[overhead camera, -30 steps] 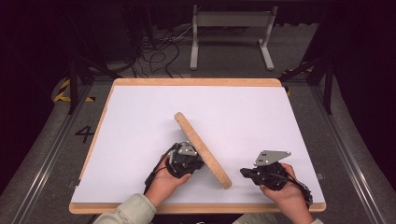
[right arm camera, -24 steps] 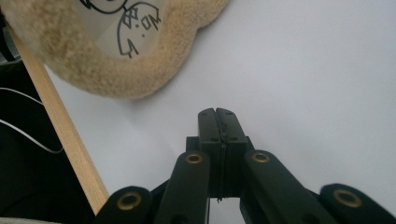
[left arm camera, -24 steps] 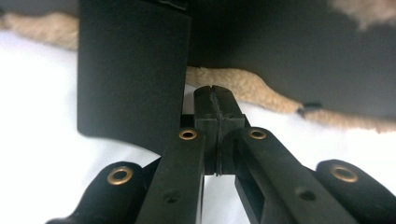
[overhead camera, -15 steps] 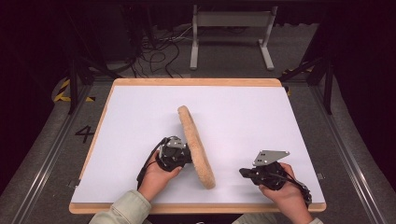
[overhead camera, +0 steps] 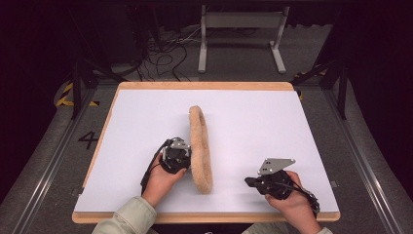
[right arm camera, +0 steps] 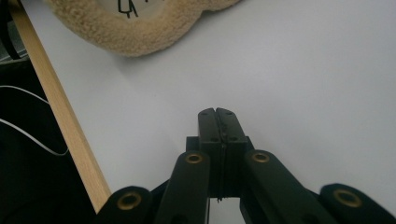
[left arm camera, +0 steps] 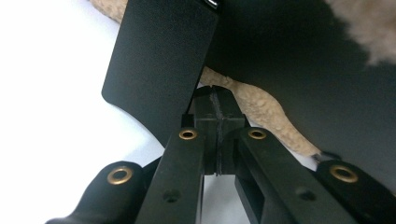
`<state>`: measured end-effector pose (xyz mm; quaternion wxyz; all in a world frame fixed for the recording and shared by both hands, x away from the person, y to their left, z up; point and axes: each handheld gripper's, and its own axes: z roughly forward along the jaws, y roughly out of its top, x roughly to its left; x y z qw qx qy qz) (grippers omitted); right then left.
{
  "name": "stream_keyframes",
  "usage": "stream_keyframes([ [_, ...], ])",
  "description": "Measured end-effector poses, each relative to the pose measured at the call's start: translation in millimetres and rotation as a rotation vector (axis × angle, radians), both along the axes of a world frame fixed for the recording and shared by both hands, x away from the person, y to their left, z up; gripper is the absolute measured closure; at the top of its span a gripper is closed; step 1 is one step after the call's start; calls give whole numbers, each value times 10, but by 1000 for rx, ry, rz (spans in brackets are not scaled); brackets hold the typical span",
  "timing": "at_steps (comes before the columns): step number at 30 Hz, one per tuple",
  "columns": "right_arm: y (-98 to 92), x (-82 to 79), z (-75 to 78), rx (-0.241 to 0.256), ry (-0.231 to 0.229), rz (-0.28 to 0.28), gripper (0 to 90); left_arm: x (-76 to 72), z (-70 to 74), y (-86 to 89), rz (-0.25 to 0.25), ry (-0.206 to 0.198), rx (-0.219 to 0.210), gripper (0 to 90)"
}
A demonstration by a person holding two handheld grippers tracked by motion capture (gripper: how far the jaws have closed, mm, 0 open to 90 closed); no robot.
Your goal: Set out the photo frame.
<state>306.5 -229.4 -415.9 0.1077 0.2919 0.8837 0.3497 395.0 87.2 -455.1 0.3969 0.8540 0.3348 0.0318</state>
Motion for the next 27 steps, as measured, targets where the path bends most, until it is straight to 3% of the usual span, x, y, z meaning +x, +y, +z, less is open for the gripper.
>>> stream_keyframes([
  [6,228,28,-37,-2,-8,50,900,-114,49,64,-24,2,6,900],
  [8,388,45,-86,-17,-3,88,900,-179,74,153,-22,-11,9,900],
  [12,524,75,-131,-29,-1,128,900,-255,96,291,-15,6,-2,900],
  [13,605,91,-154,-38,5,159,900,-279,107,335,-11,9,-8,900],
  [20,805,94,-192,-49,6,234,900,-466,160,586,9,9,-36,900],
  [26,937,89,-208,-57,3,264,900,-570,182,686,11,18,-51,900],
  [27,954,91,-211,-54,5,268,900,-575,186,702,8,5,-49,900],
])
